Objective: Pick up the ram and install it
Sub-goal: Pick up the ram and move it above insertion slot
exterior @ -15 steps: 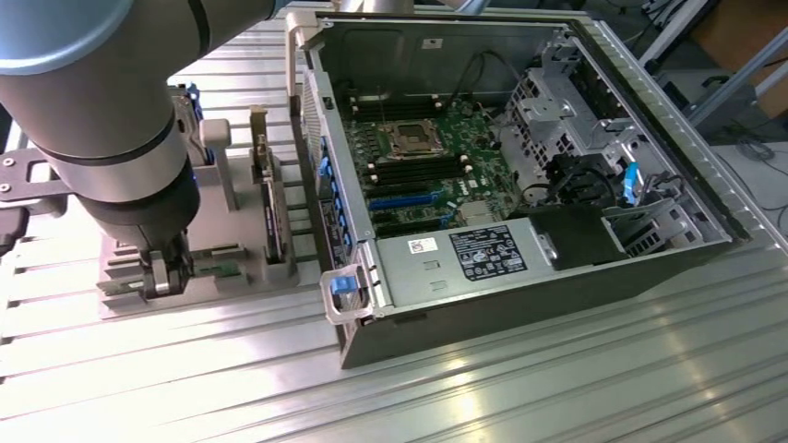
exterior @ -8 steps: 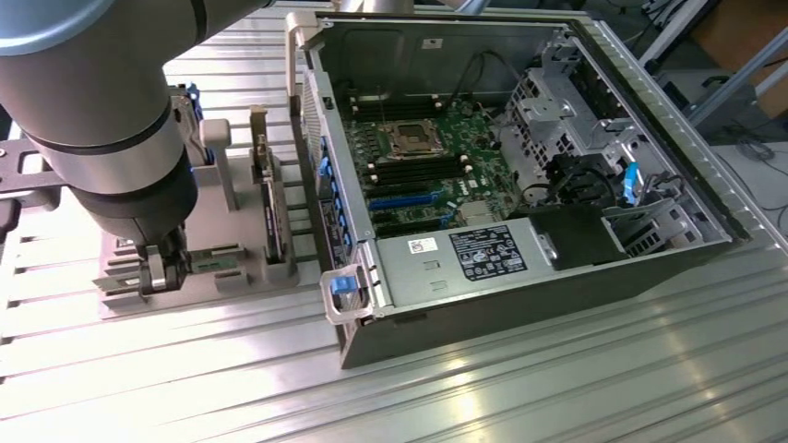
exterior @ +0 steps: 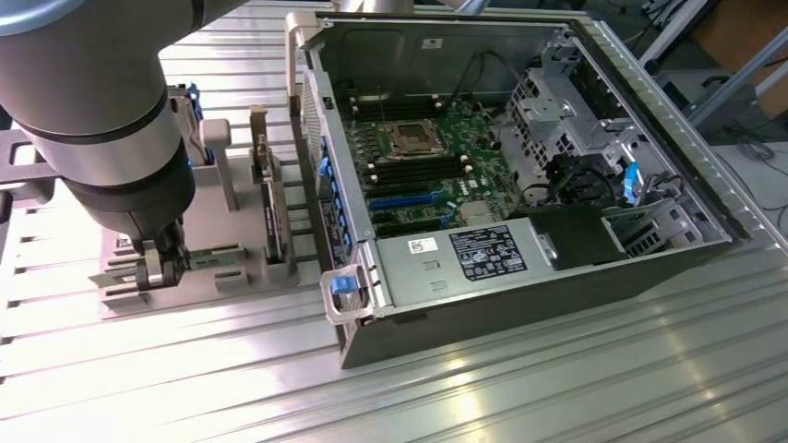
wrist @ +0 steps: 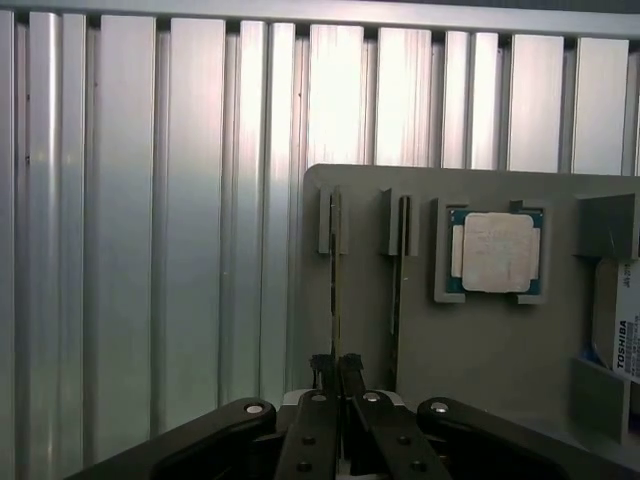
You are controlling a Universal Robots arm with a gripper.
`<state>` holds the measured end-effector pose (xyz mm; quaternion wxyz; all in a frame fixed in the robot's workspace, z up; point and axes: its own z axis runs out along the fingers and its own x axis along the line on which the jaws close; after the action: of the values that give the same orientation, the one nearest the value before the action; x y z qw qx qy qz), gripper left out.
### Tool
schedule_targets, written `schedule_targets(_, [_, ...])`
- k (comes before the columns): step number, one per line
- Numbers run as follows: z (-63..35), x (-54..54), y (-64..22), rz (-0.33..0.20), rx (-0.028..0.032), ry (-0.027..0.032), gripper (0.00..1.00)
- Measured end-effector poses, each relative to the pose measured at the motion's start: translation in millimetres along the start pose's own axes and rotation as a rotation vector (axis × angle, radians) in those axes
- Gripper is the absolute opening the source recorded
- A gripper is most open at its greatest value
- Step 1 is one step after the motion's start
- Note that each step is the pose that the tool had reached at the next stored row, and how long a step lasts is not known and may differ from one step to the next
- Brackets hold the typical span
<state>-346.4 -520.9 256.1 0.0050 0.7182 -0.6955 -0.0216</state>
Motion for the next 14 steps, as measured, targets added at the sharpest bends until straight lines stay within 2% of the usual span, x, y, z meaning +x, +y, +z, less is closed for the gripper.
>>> schedule_targets(14, [-14.1,-0.3,0.5,0.0,0.0,0.0001,0.12])
